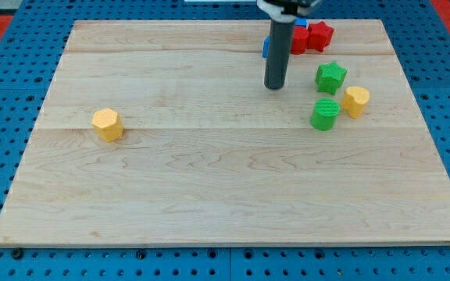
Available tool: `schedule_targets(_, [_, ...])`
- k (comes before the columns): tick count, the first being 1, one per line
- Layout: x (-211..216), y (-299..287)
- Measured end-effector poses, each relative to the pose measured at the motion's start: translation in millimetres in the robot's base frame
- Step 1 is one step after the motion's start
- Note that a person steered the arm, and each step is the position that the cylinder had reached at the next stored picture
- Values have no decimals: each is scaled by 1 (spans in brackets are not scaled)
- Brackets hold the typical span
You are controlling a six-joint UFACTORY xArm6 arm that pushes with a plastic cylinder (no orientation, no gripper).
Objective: Place the hexagon parallel to the green star
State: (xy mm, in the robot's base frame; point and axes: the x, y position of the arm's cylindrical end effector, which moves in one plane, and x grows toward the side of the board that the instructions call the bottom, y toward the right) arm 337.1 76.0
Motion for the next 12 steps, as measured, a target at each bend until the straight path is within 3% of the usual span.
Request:
schedule_targets(1, [-23,83])
schedule_targets(2, [-26,91])
schedule_targets(4, [21,75])
schedule_targets(5, [-2,-35])
schedule_targets(7, [-2,-274])
schedule_targets(8, [46,-334])
schedule_targets(9, [108,-303])
schedule_targets(10, [111,-259])
schedule_targets(12, [84,-70])
